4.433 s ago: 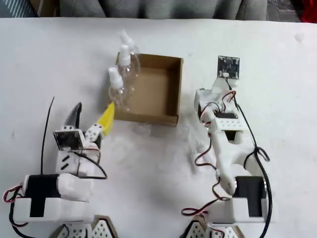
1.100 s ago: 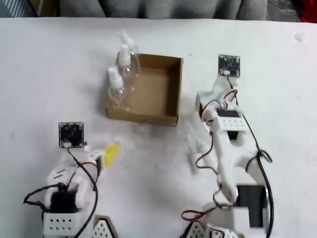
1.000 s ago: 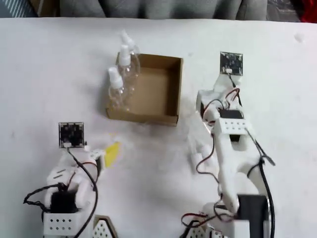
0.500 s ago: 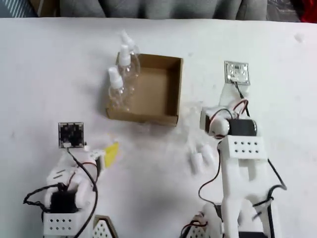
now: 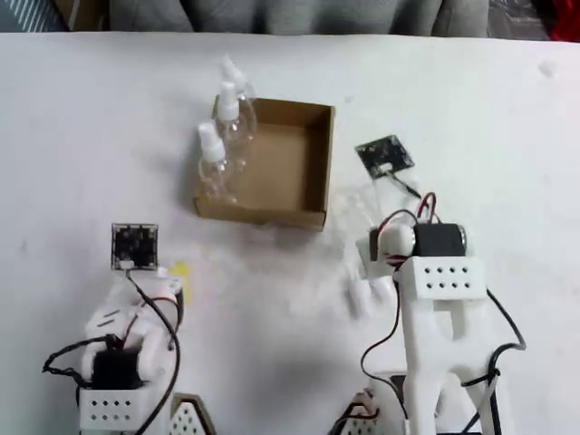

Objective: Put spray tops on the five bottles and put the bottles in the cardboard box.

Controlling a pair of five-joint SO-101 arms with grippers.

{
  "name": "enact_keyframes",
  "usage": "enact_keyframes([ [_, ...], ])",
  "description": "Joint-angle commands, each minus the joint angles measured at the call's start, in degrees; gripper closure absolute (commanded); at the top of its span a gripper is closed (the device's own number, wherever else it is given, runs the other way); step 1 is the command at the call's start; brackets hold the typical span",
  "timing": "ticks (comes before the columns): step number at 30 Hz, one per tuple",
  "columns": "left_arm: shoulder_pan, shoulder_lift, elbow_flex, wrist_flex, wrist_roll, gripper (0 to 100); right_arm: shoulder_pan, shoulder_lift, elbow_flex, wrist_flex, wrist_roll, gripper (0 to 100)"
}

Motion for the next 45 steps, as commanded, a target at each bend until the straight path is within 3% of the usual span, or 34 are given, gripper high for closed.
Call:
enact_keyframes([
  [1, -0.31, -1.01, -0.18, -0.44, -4.13, 95, -2.07, -1.63, -1.67, 2.42, 1.76, 98.1],
  [13, -0.31, -1.01, -0.18, -0.35, -4.48, 98, -16.13, -1.63, -1.67, 3.47, 10.81, 97.6],
  [18, -0.22, -1.01, -0.18, -0.35, -4.48, 98, -20.53, -1.01, -1.67, 2.95, 14.59, 80.7],
  [21, -0.22, -1.01, -0.18, -0.35, -4.48, 98, -22.81, -1.01, -1.67, 2.42, 17.93, 78.3],
  [28, -0.22, -1.01, -0.18, -0.35, -4.57, 98, -24.92, 0.04, -1.23, -3.47, 25.14, 78.4],
  [32, -0.22, -1.01, -0.18, -0.53, -4.57, 98, -28.26, 6.55, 0.97, -4.26, 28.13, 72.3],
  [45, -0.13, -1.01, -0.18, -0.79, -4.57, 98, -28.35, 23.25, 1.32, -18.07, 28.48, 72.1],
])
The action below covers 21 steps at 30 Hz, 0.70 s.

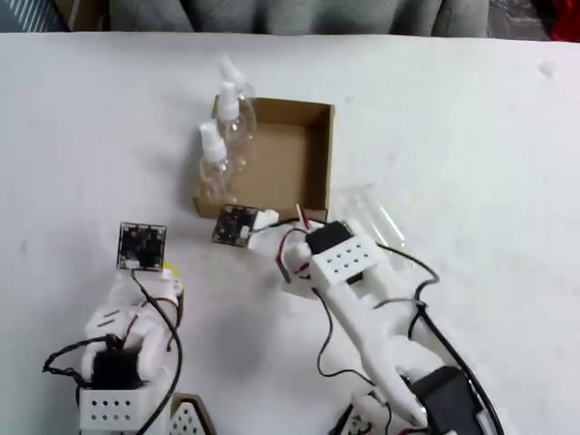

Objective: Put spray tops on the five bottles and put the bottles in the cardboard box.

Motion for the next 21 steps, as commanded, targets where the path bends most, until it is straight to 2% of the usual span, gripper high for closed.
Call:
enact_keyframes([
  [1, -0.04, -1.01, -0.18, -0.79, -0.62, 98, -0.75, 3.12, -0.62, -2.51, 0.62, 72.1],
  [6, -0.04, -1.01, -0.18, -0.79, -0.62, 98, -1.89, 7.69, -0.35, -3.12, 4.22, 72.2],
  [11, -0.04, -1.01, -0.18, -0.79, -0.62, 98, -3.47, 10.77, -0.35, -3.03, 4.57, 73.3],
  [14, -0.04, -1.01, -0.18, -0.79, -0.62, 98, -3.38, 10.59, -0.62, -2.86, 4.57, 79.6],
  [19, -0.04, -1.01, -0.18, -0.79, -0.62, 97, -2.95, 9.27, -1.14, -2.68, 4.13, 99.2],
  [21, -0.04, -1.01, -0.18, -0.79, -0.62, 97, -2.07, 6.73, -1.41, -0.31, 4.13, 96.0],
])
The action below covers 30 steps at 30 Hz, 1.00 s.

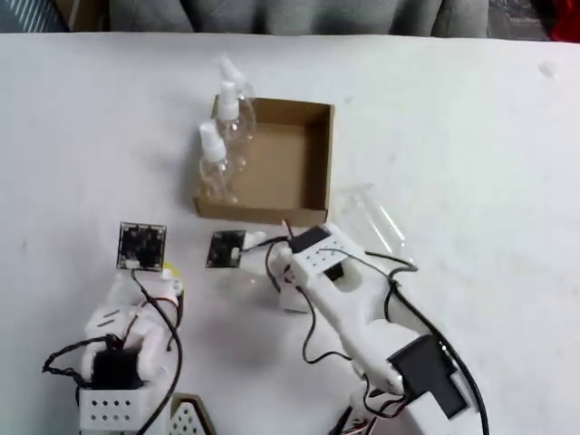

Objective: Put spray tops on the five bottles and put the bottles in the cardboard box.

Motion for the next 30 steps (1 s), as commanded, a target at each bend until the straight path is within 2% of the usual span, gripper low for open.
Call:
enact_keyframes([
  [1, -0.04, -1.01, -0.18, -0.79, -0.62, 97, 1.19, -5.85, -2.2, 4.18, 0.09, 95.7],
  [5, -0.04, -1.01, -0.18, -0.79, -0.62, 97, 4.97, -15.96, -5.01, 13.41, -2.9, 98.3],
  [9, -0.04, -1.01, -0.18, -0.79, -0.62, 97, 13.32, -27.65, -8.26, 21.76, -8.7, 98.2],
  [13, -0.13, -1.01, -0.18, -0.79, -0.62, 97, 26.24, -38.2, -9.23, 27.21, -10.02, 98.2],
  [16, -0.13, -1.01, -0.18, -0.79, -0.62, 97, 38.99, -44.0, -8.97, 28.53, -9.67, 98.2],
  [20, -0.13, -1.01, -0.18, -0.7, -0.62, 98, 55.96, -47.52, -6.15, 25.98, -9.58, 98.0],
  [23, -0.13, -1.01, -0.18, -0.62, -0.62, 98, 64.48, -46.81, -0.97, 20.62, -9.58, 97.8],
  [26, -0.13, -1.01, -0.18, -0.53, -0.62, 98, 68.88, -44.7, 5.19, 12.79, -9.41, 97.8],
  [30, -0.13, -1.01, -0.18, -0.44, -0.62, 98, 70.29, -40.13, 11.52, 5.14, -1.76, 97.8],
])
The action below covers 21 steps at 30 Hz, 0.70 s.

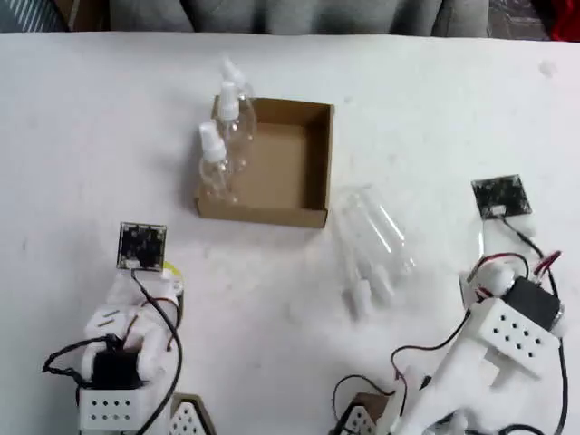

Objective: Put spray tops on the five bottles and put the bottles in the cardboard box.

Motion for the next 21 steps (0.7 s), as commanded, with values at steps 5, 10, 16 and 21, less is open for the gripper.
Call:
enact_keyframes([
  [5, -0.4, -1.01, -0.18, -0.44, -0.62, 98, 2.15, 10.24, 6.07, -12.26, 7.65, 97.6],
  [10, -0.4, -1.01, -0.18, -0.44, -0.62, 98, 2.07, 16.48, 5.98, -12.62, 7.56, 91.2],
  [16, -0.22, -1.01, -0.18, -0.44, -0.62, 98, 1.89, 19.82, 4.13, -12.53, 7.56, 73.5],
  [21, -0.22, -1.01, -0.18, -0.44, -0.62, 98, 2.15, 19.91, -1.85, -8.31, 7.56, 73.5],
])
